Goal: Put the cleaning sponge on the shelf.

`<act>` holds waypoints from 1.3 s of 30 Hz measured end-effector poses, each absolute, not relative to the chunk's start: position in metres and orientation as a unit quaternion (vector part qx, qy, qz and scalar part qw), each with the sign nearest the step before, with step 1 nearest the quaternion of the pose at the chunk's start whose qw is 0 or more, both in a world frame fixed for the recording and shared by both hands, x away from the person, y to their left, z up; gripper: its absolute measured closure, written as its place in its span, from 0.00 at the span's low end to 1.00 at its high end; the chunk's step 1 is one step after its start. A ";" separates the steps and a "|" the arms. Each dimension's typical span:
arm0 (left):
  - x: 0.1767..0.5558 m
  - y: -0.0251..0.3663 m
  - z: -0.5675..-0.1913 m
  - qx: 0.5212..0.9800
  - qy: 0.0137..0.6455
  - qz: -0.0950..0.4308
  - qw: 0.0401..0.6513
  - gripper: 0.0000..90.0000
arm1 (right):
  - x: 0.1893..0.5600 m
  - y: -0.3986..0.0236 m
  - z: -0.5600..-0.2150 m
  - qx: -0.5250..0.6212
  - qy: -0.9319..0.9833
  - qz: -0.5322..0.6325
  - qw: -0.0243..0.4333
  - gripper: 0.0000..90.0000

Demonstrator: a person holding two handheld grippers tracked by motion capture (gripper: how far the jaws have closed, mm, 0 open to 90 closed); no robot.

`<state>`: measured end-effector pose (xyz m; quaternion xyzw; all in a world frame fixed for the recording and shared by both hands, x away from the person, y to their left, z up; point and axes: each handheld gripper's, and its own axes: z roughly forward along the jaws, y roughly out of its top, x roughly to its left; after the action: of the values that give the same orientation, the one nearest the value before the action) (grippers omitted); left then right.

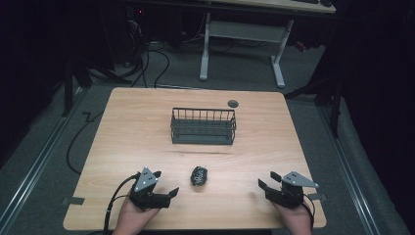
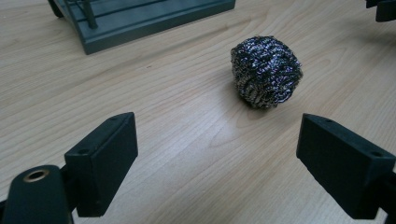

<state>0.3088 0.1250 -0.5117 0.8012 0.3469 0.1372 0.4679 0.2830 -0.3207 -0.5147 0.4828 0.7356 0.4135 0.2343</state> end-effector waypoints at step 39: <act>0.329 0.056 -0.517 0.827 0.320 0.106 0.450 0.20 | 0.282 -0.323 -0.514 0.481 0.734 0.416 0.237 0.43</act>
<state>0.3292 0.0556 -0.5169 0.8267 0.3201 0.1060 0.4505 0.2823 -0.3229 -0.5140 0.4810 0.7343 0.4162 0.2370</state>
